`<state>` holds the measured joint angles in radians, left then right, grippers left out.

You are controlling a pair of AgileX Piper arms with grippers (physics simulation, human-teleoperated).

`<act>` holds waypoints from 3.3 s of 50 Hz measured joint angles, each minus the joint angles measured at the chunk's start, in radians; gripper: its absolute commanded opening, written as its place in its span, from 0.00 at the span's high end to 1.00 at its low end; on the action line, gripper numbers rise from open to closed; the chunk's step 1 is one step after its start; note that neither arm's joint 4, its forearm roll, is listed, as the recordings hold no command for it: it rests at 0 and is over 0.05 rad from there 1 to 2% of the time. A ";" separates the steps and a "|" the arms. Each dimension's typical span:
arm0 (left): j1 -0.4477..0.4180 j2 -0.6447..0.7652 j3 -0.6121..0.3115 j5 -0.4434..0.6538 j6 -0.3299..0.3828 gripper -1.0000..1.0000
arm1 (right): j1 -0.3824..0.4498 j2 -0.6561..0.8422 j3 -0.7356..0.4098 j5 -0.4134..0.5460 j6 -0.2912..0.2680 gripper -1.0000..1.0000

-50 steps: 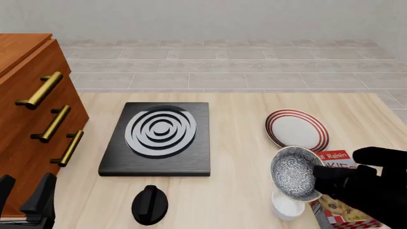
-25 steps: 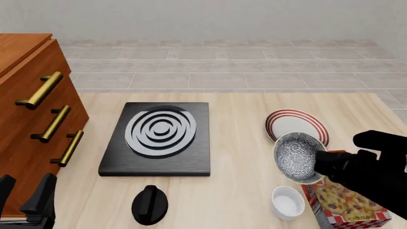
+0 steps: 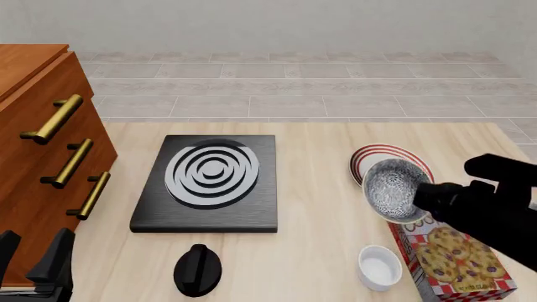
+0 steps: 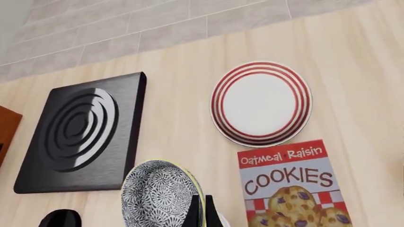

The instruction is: Pick the akita bowl next to the ramekin and place it on the plate.

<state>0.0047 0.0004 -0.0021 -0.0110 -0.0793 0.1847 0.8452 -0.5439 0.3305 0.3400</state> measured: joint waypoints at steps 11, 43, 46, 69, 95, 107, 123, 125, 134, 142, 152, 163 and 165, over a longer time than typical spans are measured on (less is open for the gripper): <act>0.000 0.000 0.000 0.002 0.003 0.00 | -0.019 0.034 -0.010 -0.033 0.003 1.00; -0.003 0.000 0.001 0.006 0.008 0.00 | -0.094 0.159 -0.041 -0.134 -0.001 1.00; -0.003 0.000 0.001 0.007 0.009 0.00 | -0.101 0.173 -0.043 -0.145 -0.001 1.00; -0.004 0.000 0.001 0.009 0.011 0.00 | -0.150 0.272 -0.053 -0.219 -0.012 1.00; -0.002 0.001 0.001 0.011 0.009 0.00 | -0.191 0.384 -0.053 -0.302 -0.021 1.00; 0.000 0.001 0.001 0.011 0.009 0.00 | -0.203 0.433 -0.060 -0.335 -0.022 1.00; -0.001 0.001 0.001 0.013 0.010 0.00 | -0.218 0.488 -0.078 -0.365 -0.027 1.00; -0.001 0.001 0.001 0.014 0.010 0.00 | -0.220 0.494 -0.080 -0.368 -0.028 1.00; -0.002 0.001 0.001 0.015 0.010 0.00 | -0.228 0.522 -0.094 -0.379 -0.031 1.00; -0.003 0.001 0.001 0.015 0.010 0.00 | -0.237 0.553 -0.105 -0.393 -0.035 1.00; -0.003 0.002 0.001 0.016 0.010 0.00 | -0.248 0.590 -0.113 -0.414 -0.040 1.00; -0.003 0.002 0.001 0.017 0.010 0.00 | -0.256 0.624 -0.117 -0.435 -0.045 1.00; -0.002 0.002 0.001 0.017 0.010 0.00 | -0.258 0.630 -0.118 -0.439 -0.046 1.00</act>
<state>0.0023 0.0025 -0.0012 0.0057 -0.0691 -0.0728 1.4754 -0.6617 -0.1083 0.2941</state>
